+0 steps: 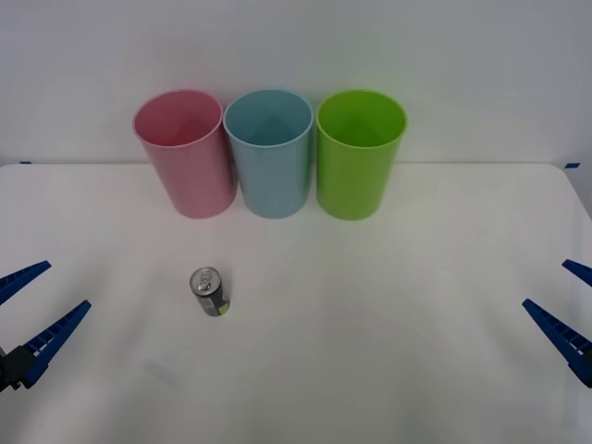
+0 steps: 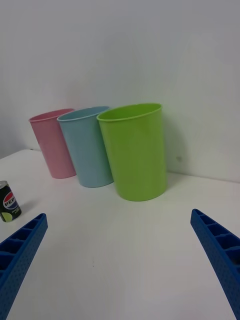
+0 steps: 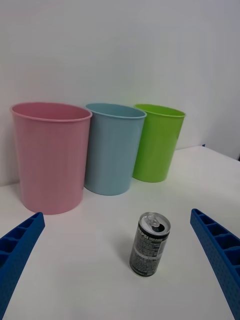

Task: Grasp the object on the table and drop it into the matching bin: aluminum can to the light blue bin, PET bottle to the pink bin.

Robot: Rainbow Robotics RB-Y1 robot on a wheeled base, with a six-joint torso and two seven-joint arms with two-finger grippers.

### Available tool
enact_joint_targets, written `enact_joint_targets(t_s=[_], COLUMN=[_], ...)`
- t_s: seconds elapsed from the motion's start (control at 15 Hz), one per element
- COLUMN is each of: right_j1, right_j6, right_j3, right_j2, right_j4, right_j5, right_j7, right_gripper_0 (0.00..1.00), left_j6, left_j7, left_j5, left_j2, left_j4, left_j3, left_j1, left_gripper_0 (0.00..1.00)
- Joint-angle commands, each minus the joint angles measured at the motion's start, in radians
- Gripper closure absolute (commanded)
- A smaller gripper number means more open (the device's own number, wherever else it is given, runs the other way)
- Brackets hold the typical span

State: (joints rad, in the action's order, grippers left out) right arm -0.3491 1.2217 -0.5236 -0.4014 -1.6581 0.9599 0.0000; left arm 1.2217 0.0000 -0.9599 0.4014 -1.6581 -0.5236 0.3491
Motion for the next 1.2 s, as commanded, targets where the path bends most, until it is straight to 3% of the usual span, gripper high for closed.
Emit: enact_joint_targets(t_s=[0.07,0.2,0.67,1.2], right_j1=[0.000,0.000,0.000,0.000], right_j6=[0.000,0.000,0.000,0.000], right_j3=[0.000,0.000,0.000,0.000], right_j2=[0.000,0.000,0.000,0.000], right_j4=[0.000,0.000,0.000,0.000], right_j5=[0.000,0.000,0.000,0.000], right_j7=[0.000,0.000,0.000,0.000], right_gripper_0=[0.00,0.00,0.00,0.00], left_j6=[0.000,0.001,0.004,-0.016], left_j7=[0.000,-0.006,-0.044,-0.074], left_j5=[0.000,0.010,0.040,-0.092], left_j2=[0.000,-0.029,-0.001,-0.003], left_j4=[0.000,0.008,0.012,0.027], left_j3=[0.000,0.011,0.027,0.080], left_j1=[0.000,-0.012,0.013,0.048], left_gripper_0=[0.00,0.00,0.00,0.00])
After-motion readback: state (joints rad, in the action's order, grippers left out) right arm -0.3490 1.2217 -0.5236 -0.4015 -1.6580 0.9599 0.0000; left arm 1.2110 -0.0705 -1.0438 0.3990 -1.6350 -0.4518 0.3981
